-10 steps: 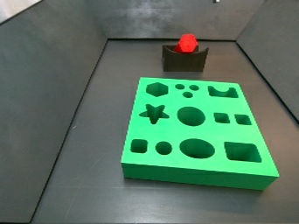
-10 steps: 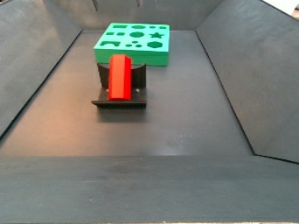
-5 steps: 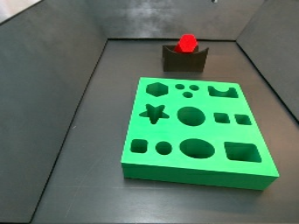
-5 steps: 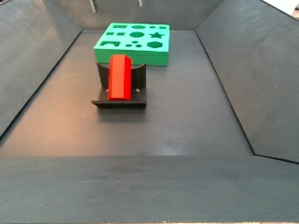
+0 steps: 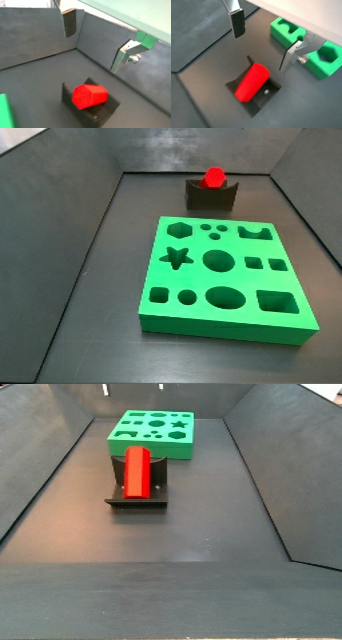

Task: Pick up the hexagon object. Move up. Place the hexagon object on the fixture. Regrasp the hexagon object. Move to above the board. Insert the hexagon object.
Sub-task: Regrasp the hexagon object.

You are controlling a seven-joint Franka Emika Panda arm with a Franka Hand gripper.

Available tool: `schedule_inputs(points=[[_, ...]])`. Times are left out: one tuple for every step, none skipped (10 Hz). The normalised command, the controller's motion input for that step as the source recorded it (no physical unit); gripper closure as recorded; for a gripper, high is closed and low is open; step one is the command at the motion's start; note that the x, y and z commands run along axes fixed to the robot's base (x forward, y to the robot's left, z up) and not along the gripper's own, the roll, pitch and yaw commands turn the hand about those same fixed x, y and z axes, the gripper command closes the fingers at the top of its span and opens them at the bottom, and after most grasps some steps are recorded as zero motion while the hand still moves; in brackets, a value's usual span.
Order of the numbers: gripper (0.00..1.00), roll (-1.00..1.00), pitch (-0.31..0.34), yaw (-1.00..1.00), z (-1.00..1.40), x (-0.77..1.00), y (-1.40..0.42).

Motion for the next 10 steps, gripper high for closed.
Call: schedule_inputs(points=[[0.0,1.0,-0.005,0.04,-0.01,0.02,-0.02],[0.0,1.0,0.002,0.05,-0.01,0.03,-0.02],[0.0,1.0,0.012,0.05,-0.01,0.04,-0.02],[0.0,1.0,0.026,0.05,-0.01,0.06,-0.02],[0.0,1.0,0.05,0.06,-0.01,0.07,-0.03],[0.0,1.0,0.076,0.07,-0.01,0.08,-0.03],[0.0,0.97,0.112,0.1,-0.02,0.09,-0.04],[0.0,0.77,0.114,0.1,-0.02,0.09,-0.04],[0.0,0.64,0.111,0.11,-0.02,0.09,-0.04],[0.0,0.33,0.097,0.14,-0.01,0.09,-0.03]])
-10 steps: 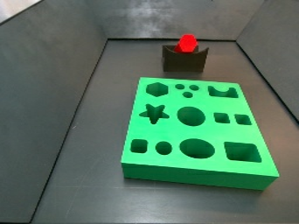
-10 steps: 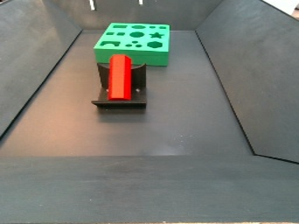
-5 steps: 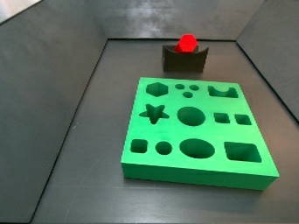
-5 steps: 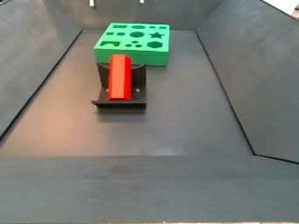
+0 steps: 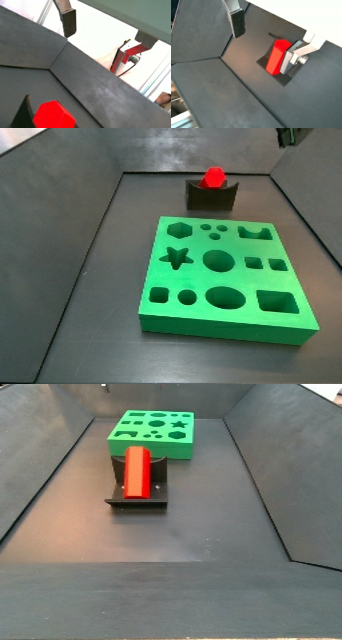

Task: Pick up the hexagon object. Move up. Place the hexagon object on the fixture. Regrasp the hexagon object. Move to above the board. Insert the hexagon object.
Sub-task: Regrasp the hexagon object.

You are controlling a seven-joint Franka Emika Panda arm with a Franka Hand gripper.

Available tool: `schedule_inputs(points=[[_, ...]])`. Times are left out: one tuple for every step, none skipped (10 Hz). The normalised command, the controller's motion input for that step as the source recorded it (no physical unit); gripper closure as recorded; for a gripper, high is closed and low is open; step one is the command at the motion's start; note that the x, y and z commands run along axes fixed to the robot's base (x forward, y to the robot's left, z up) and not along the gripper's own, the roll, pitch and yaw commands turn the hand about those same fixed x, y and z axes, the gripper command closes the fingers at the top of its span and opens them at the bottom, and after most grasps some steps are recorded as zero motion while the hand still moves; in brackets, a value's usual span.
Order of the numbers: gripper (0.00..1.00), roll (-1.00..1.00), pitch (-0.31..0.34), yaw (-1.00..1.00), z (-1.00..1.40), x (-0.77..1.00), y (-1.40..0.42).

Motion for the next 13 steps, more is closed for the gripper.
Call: schedule_inputs(points=[[0.0,0.24,0.085,0.14,-0.01,0.09,-0.03],[0.0,0.2,0.113,0.15,-1.0,0.03,0.08],[0.0,0.18,0.088,0.15,-1.0,0.03,0.08],[0.0,0.16,0.038,0.16,-1.0,0.05,0.07],[0.0,0.14,0.019,0.16,-1.0,0.05,0.06],[0.0,0.11,-0.022,0.15,-1.0,0.07,0.06],[0.0,0.1,-0.052,0.13,-1.0,0.07,0.05],[0.0,0.08,-0.086,0.11,-1.0,0.08,0.05],[0.0,0.08,-0.101,0.09,-1.0,0.09,0.05],[0.0,0.08,-0.114,0.05,-1.0,0.1,0.04],[0.0,0.08,-0.114,0.03,-1.0,0.11,0.04],[0.0,0.08,-0.103,0.01,-0.94,0.11,0.03],[0.0,0.08,-0.087,-0.02,-0.74,0.09,0.01]])
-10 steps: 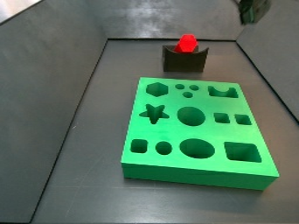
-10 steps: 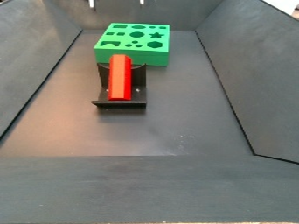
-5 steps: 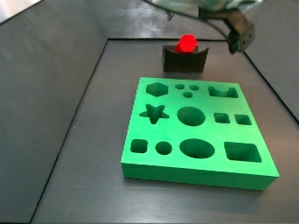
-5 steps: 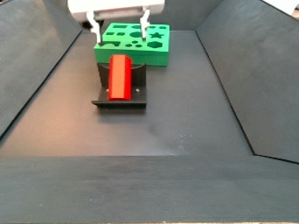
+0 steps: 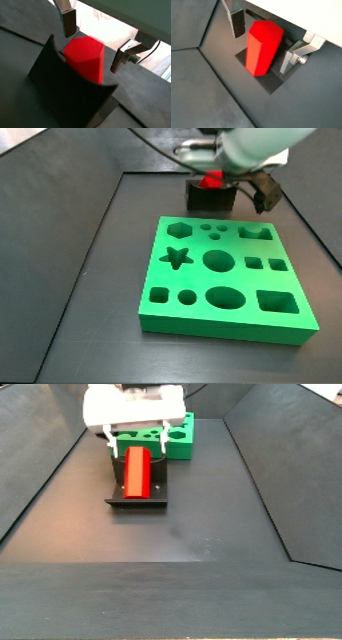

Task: Pick up the hexagon object. Move up. Place the hexagon object on the fixture. Regrasp the hexagon object. Move to above the board. Insert the hexagon object.
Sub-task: Regrasp the hexagon object, then move to above the board.

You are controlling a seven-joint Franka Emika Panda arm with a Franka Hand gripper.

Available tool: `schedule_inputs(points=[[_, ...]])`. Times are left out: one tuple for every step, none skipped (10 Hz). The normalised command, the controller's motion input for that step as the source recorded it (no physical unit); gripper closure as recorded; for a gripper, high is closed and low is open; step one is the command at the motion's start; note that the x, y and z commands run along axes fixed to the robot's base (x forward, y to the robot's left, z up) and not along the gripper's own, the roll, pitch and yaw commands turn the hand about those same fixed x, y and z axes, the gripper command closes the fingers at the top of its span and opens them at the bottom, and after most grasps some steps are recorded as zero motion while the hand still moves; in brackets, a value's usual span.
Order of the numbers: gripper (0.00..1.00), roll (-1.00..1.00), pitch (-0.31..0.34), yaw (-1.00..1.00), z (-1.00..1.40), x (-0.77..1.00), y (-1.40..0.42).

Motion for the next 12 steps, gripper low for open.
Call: schedule_inputs(points=[[0.0,0.08,-0.071,-0.03,-0.6,0.08,0.01],[0.0,0.08,-0.058,-0.04,-0.45,0.07,0.01],[0.0,0.08,-0.04,-0.03,-0.26,0.07,0.0],[0.0,0.07,-0.013,-0.03,-0.18,0.02,0.0],[0.0,0.06,-0.017,-0.03,-0.17,0.01,-0.01],[0.0,0.06,-0.017,-0.03,-0.17,0.01,-0.01],[0.0,0.06,-0.016,-0.02,-0.17,0.01,-0.01],[0.0,0.06,-0.016,-0.02,-0.17,0.01,-0.01],[1.0,0.0,0.0,0.0,0.0,0.0,0.0],[1.0,-0.28,-0.098,-0.17,1.0,-0.24,0.01],[1.0,-0.28,-0.095,-0.17,1.0,-0.25,0.01],[1.0,-0.27,-0.091,-0.16,1.0,-0.25,0.01]])
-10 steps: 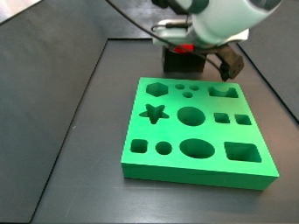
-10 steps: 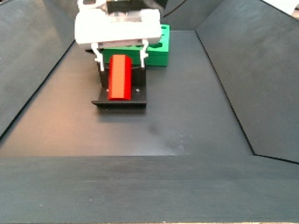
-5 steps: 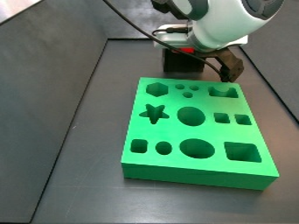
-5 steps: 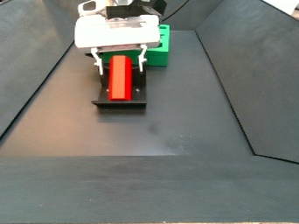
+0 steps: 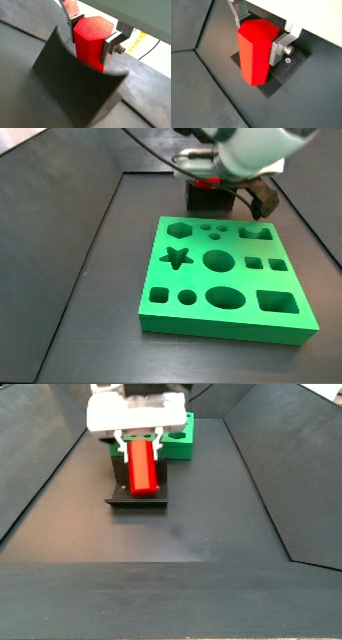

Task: Pick up the hexagon object. Move up. Place the hexagon object on the fixture. Regrasp the hexagon object. Move to above the board. Insert the hexagon object.
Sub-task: Move to above the board.

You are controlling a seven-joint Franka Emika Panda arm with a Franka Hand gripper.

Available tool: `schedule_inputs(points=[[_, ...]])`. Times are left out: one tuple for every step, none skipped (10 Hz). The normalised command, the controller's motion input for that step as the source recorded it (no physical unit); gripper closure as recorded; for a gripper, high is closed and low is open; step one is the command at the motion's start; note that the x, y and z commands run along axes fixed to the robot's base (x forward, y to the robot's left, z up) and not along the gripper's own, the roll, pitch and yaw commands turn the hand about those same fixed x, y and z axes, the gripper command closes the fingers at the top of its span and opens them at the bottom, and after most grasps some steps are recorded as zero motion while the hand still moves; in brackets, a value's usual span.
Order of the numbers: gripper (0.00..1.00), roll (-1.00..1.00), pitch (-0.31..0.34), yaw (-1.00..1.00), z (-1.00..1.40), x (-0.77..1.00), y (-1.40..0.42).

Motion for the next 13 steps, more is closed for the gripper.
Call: schedule_inputs(points=[[1.0,-0.25,-0.061,-0.15,1.0,-0.23,0.02],[1.0,-0.21,-0.025,-0.13,1.0,-0.23,0.02],[1.0,-0.18,-0.007,-0.12,1.0,-0.22,0.02],[1.0,-0.15,0.02,-0.1,1.0,-0.22,0.02],[1.0,-0.14,0.029,-0.09,1.0,-0.21,0.02],[1.0,-0.12,0.04,-0.05,1.0,-0.21,0.02],[1.0,-0.11,0.043,-0.04,1.0,-0.2,0.02],[1.0,-0.09,0.051,-0.02,1.0,-0.2,0.02],[1.0,-0.08,0.064,-0.01,1.0,-0.19,0.02],[1.0,-0.07,0.067,0.0,1.0,-0.18,0.02],[1.0,-0.06,0.067,0.01,1.0,-0.17,0.01],[1.0,-0.06,0.063,0.02,1.0,-0.16,0.01],[1.0,-0.05,0.061,0.03,1.0,-0.15,0.01]])
